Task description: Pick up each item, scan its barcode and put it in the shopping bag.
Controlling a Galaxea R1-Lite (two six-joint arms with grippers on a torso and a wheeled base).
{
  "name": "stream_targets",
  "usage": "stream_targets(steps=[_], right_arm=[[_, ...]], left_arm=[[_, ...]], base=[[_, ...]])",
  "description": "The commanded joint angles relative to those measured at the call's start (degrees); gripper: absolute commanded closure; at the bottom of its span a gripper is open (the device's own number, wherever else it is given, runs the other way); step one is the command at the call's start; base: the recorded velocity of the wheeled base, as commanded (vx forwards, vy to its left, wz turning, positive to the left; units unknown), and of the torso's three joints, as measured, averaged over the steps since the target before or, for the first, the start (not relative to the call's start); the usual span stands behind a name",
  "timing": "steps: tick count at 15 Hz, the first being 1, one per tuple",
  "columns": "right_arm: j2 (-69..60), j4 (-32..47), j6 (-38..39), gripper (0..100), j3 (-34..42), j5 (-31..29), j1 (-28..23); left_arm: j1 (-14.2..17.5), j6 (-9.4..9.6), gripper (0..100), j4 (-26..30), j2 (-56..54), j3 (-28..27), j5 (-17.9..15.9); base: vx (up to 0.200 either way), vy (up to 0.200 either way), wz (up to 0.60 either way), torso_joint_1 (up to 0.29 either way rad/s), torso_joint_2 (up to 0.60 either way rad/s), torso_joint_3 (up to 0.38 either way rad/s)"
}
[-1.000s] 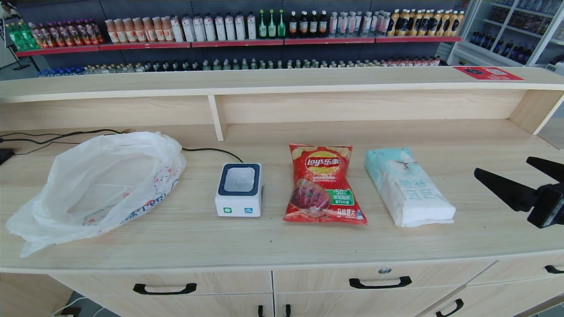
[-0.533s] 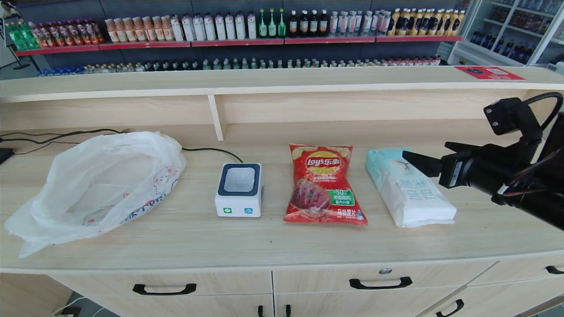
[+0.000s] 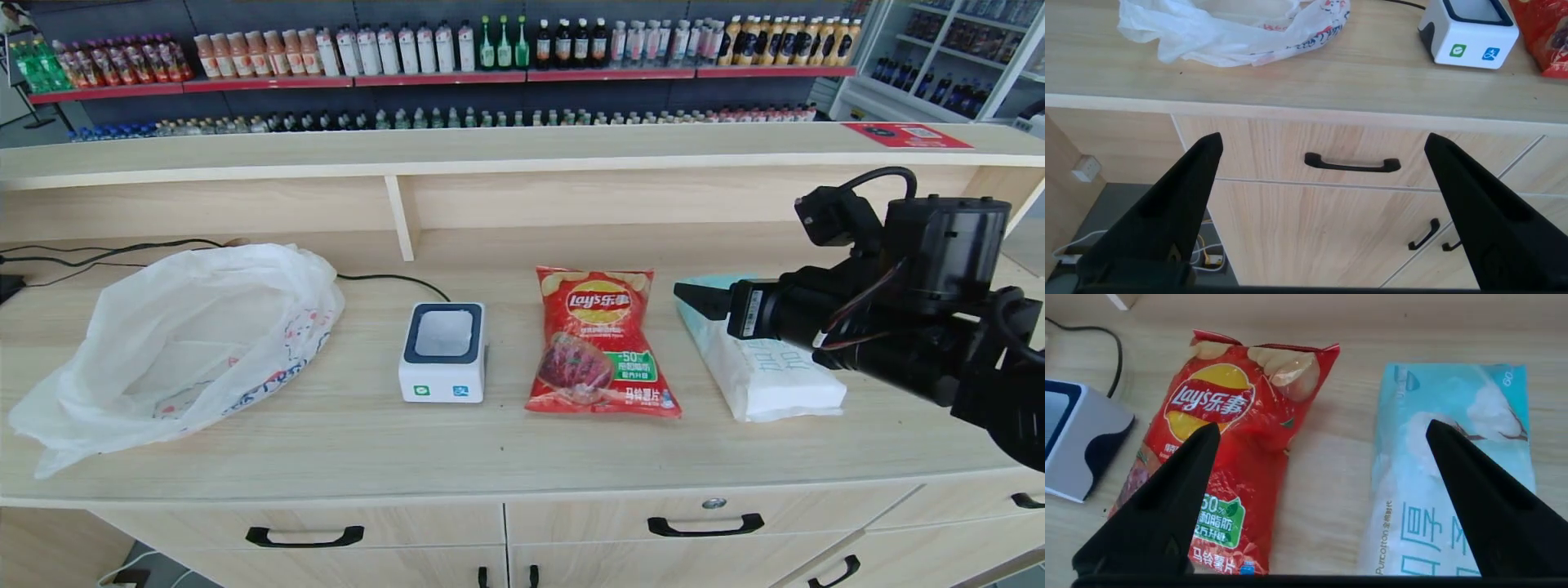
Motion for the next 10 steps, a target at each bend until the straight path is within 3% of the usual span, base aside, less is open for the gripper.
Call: stream_targets(steps=[1,3,7,10], right_arm=[[1.2,0.1,2.4,0,-1.3,-1.6,2.9],[2.5,0.1,3.3,0,-2.0,-3.9,3.6],[-0.1,3.5,-3.6,0,-0.5,-5.0,-4.4],[-1.5,9.7,-3.9,0,-0.4,-4.3,-6.4]], left_arm=[[0.1,-0.02,0,0.0,0.1,0.0,0.0],[0.0,-0.02,0,0.0,0.0,0.0,0.0],[0.0,-0.02,0,0.0,0.1,0.0,-0.1],[0.0,-0.02,0,0.0,0.0,0.0,0.0]], base=[[0.000,0.000,0.00,0.000,0.00,0.000],[0.000,0.000,0.00,0.000,0.00,0.000],[0.000,0.000,0.00,0.000,0.00,0.000],[0.000,0.000,0.00,0.000,0.00,0.000]])
